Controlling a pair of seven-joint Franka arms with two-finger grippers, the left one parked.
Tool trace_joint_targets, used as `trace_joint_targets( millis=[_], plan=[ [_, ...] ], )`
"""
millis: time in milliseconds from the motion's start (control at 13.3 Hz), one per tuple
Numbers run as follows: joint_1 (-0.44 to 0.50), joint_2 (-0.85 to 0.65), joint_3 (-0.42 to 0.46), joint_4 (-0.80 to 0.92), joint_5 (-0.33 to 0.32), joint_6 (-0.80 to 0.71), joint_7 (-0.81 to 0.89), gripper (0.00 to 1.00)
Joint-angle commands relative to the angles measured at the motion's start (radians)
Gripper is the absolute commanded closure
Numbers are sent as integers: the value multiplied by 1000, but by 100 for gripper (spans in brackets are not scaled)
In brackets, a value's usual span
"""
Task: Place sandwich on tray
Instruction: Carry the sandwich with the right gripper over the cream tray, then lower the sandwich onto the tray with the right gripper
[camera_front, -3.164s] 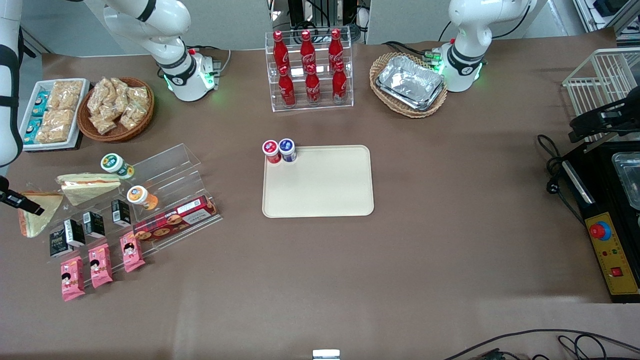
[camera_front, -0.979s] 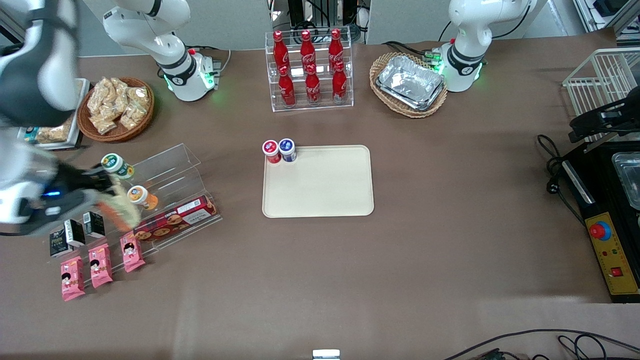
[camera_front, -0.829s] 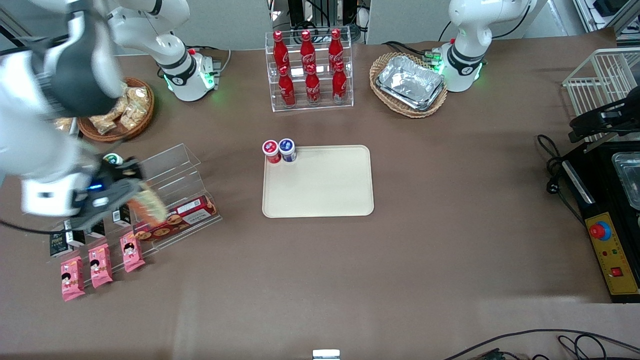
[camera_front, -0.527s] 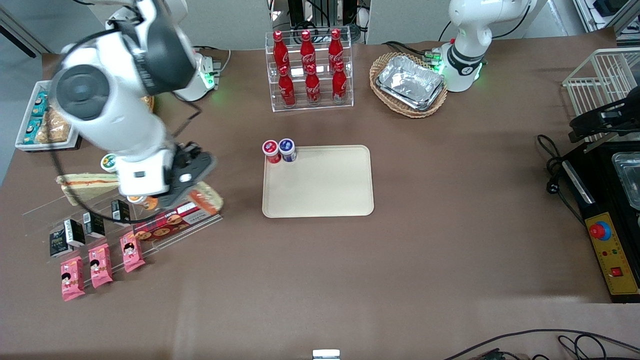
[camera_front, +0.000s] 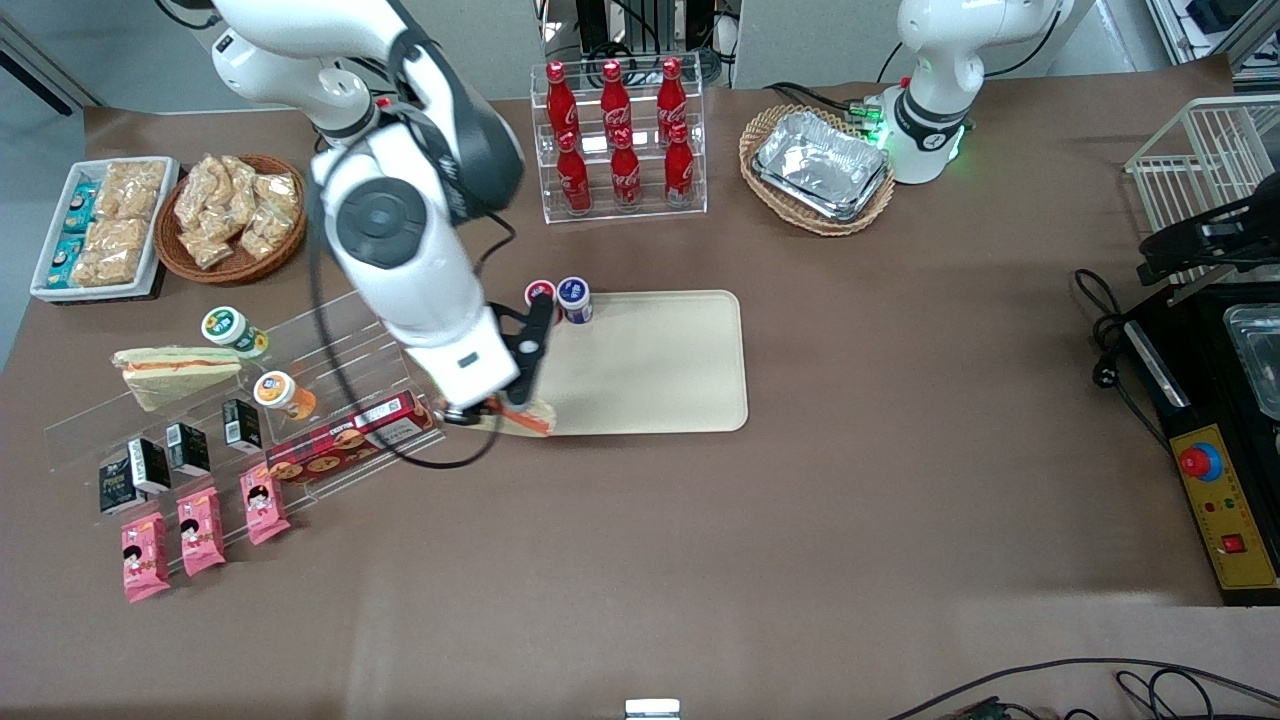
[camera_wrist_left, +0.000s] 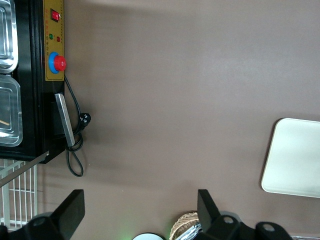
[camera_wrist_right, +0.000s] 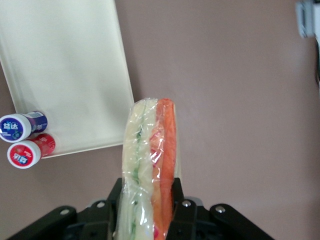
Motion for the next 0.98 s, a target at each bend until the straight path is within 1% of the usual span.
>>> trace_joint_targets(
  millis=[0,151,301,377,603,753,904],
  plan=[
    [-1,47,55,-23,0,85,-96,59],
    [2,84,111,-51,2,154,-103,59],
    [2,130,140,-83,15,226,-93,59],
    [2,156,148,-83,32,237,-93,59],
    [2,227,175,-85,49,271,-91,59],
    [5,262,178,-85,98,295,-88,59],
    [15,286,180,-85,103,323,-80,59]
  ],
)
